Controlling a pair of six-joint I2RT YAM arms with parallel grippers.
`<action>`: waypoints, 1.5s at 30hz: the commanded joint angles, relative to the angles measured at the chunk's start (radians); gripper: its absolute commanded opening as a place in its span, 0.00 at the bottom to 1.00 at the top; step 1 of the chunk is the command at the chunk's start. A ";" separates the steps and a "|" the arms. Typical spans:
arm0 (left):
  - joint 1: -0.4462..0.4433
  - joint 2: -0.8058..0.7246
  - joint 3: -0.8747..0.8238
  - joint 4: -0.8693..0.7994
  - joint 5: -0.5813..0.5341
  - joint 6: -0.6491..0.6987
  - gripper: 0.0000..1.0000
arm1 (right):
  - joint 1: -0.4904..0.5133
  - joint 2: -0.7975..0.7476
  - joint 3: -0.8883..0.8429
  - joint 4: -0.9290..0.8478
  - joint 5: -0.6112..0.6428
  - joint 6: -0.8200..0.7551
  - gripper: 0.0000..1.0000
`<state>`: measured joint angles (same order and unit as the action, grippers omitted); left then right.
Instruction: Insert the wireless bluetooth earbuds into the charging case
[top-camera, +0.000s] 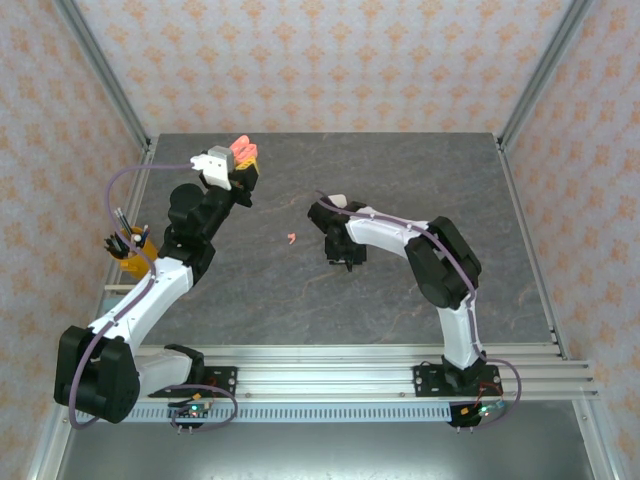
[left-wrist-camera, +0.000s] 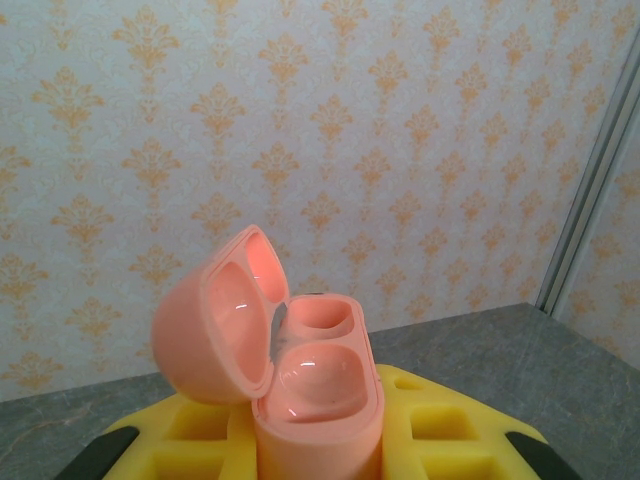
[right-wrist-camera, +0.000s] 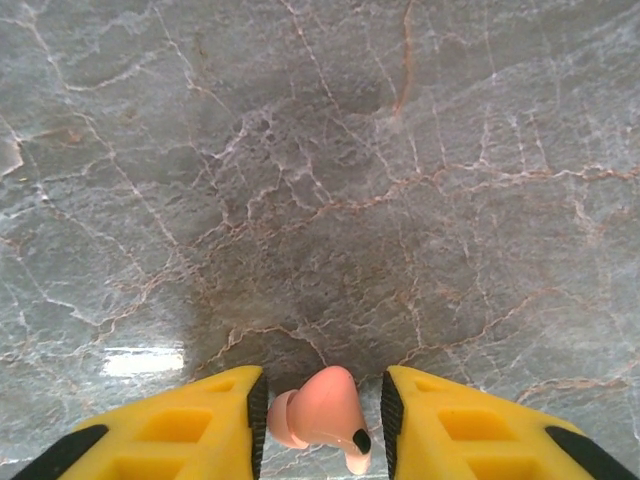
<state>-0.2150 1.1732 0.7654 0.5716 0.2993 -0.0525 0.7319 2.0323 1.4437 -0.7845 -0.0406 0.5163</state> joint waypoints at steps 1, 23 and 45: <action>0.005 -0.006 0.001 0.017 0.008 0.003 0.00 | -0.006 0.011 -0.021 -0.020 0.037 -0.009 0.34; 0.006 -0.016 0.009 -0.001 0.003 -0.006 0.00 | -0.008 -0.124 -0.024 0.098 -0.124 0.067 0.23; 0.005 -0.017 -0.015 0.070 -0.021 -0.042 0.00 | -0.008 0.117 0.110 -0.521 0.701 0.300 0.23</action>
<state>-0.2150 1.1732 0.7628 0.5743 0.2977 -0.0677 0.7258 2.0888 1.5105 -1.1431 0.4744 0.7174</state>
